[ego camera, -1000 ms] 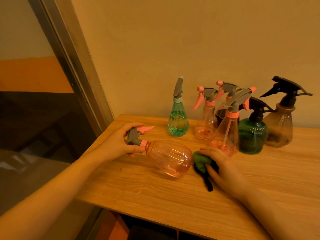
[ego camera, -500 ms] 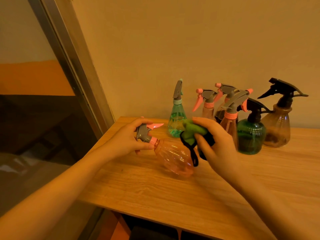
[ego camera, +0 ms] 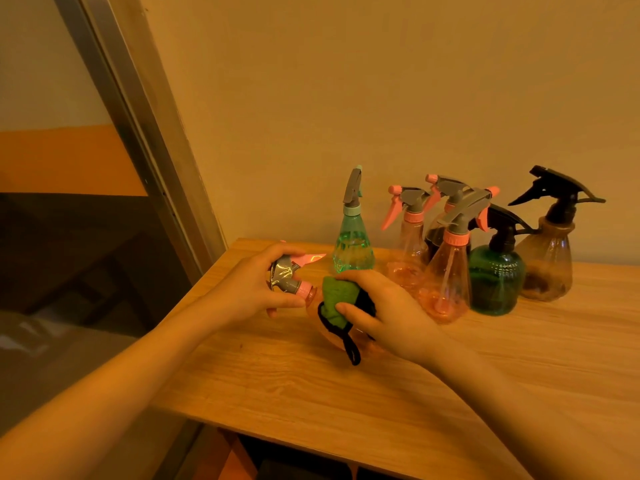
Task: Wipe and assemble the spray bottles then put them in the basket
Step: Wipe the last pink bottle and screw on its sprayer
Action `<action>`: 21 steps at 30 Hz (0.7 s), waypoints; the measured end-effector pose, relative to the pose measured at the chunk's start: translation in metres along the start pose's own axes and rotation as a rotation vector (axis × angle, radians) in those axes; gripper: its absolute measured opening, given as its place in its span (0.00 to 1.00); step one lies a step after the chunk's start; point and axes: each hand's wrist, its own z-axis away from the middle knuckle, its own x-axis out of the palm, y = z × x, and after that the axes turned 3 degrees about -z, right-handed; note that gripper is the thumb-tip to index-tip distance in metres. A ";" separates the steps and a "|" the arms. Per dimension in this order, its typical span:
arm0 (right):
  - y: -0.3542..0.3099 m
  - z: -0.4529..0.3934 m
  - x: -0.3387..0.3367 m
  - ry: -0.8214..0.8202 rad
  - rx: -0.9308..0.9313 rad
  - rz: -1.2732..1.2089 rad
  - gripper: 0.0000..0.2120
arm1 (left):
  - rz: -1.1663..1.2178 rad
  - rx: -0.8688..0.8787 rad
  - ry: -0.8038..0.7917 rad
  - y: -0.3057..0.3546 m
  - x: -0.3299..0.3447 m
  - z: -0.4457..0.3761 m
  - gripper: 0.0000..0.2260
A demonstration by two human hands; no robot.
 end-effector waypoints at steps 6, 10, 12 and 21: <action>0.026 0.022 -0.012 -0.007 0.108 -0.205 0.18 | -0.024 0.000 0.024 0.001 0.001 0.002 0.31; 0.032 0.039 -0.017 0.024 0.148 -0.321 0.18 | -0.064 0.005 0.021 0.004 0.002 -0.001 0.31; 0.031 0.042 -0.018 0.042 0.152 -0.306 0.17 | -0.083 0.014 0.009 0.005 0.002 -0.003 0.31; 0.014 0.014 -0.015 -0.023 0.024 -0.038 0.19 | -0.226 0.151 -0.023 0.006 -0.002 -0.009 0.31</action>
